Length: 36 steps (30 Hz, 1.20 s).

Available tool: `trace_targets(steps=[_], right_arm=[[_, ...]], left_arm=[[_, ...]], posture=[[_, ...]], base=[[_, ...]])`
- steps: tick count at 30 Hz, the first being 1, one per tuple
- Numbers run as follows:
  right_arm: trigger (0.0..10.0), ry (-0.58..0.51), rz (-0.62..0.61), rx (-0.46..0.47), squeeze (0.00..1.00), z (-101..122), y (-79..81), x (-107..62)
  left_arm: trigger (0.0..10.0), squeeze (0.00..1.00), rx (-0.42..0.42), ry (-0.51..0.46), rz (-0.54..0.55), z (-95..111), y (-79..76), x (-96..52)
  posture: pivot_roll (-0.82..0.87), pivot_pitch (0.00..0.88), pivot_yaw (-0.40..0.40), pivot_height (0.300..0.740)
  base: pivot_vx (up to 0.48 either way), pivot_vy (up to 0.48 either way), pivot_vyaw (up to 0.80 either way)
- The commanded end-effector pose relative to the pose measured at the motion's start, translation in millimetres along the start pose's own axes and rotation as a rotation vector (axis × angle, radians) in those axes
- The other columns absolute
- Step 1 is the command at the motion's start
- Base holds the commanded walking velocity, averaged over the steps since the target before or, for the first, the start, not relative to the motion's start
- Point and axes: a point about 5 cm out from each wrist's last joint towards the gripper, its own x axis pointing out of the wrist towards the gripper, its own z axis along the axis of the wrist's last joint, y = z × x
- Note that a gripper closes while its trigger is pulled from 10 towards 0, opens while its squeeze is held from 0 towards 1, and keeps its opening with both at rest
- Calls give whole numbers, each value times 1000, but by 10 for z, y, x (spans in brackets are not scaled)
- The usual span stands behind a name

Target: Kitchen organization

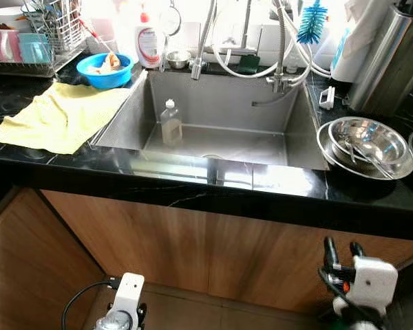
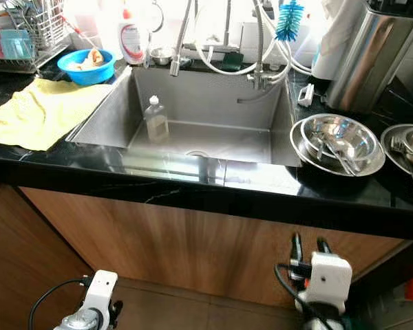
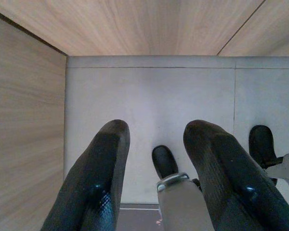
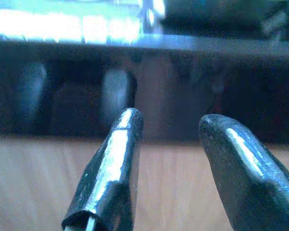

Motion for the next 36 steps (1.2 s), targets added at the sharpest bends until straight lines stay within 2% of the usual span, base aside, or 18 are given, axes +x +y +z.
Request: trace_targets(steps=[1, 6, 7, 8, 13, 14, 15, 19, 25, 31, 33, 34, 35, 36], right_arm=[[10000, -42, 6, -13, 0, 150, 22, 64], [10000, -142, 12, 21, 0, 494, 108, 265], [10000, -155, 19, 33, 600, 533, 127, 284], [10000, -160, 24, 40, 1000, 557, 138, 295], [10000, -159, 23, 50, 1000, 624, 193, 316], [10000, -141, 14, 41, 392, 606, 193, 309], [10000, -125, -1, 30, 0, 584, 183, 303], [10000, -91, -79, 34, 0, 546, 97, 294], [10000, -102, -120, 34, 0, 615, 26, 325], [10000, -149, -292, 151, 0, 775, -151, 479], [10000, -158, -278, 149, 0, 799, -131, 499], [2941, -155, -272, 150, 0, 800, -114, 504], [2941, -151, -272, 155, 0, 795, -109, 503], [0, -149, -273, 158, 0, 789, -104, 498]], left_arm=[[10000, 0, 19, 13, -4, -32, 10, -5], [10000, 0, 24, 10, -1, -26, 33, -6], [10000, 0, 25, 9, -1, -25, 34, -6], [10000, 0, 26, 9, -1, -25, 35, -6], [10000, 0, 27, 9, -4, -25, 32, -6], [10000, 0, 28, 9, -6, -21, 29, -5], [10000, 0, 28, 9, -7, -19, 27, -4], [10000, 0, 32, 12, -9, -10, 26, -2], [10000, 0, 33, 18, -7, -22, 28, -3], [10000, 0, 36, 29, -10, -47, 11, -5], [10000, 0, 35, 31, -11, -50, 9, -6], [10000, 0, 37, 36, -11, -58, 7, -7], [10000, 0, 39, 38, -11, -63, 7, -7], [10000, 0, 38, 40, -11, -67, 7, -8]], posture=[[-151, 0, 14, 740], [-142, 0, 13, 740], [-142, 0, 13, 740], [-142, 0, 13, 740], [-140, 0, 16, 740], [-142, 0, 18, 740], [-142, 0, 18, 740], [-143, 0, 20, 740], [-149, 0, 22, 740], [-148, 0, 20, 740], [-148, 0, 20, 740], [-145, 0, 17, 740], [-145, 0, 17, 740], [-143, 0, 16, 740]], base=[[0, 0, 0], [0, 0, 0], [0, 0, 0], [0, 0, 0], [0, 0, 0], [0, 0, 0], [0, 0, 0], [0, 0, 0], [0, 0, 0], [0, 0, 0], [0, 0, 0], [0, 0, 0], [0, 0, 0], [0, 0, 0]])
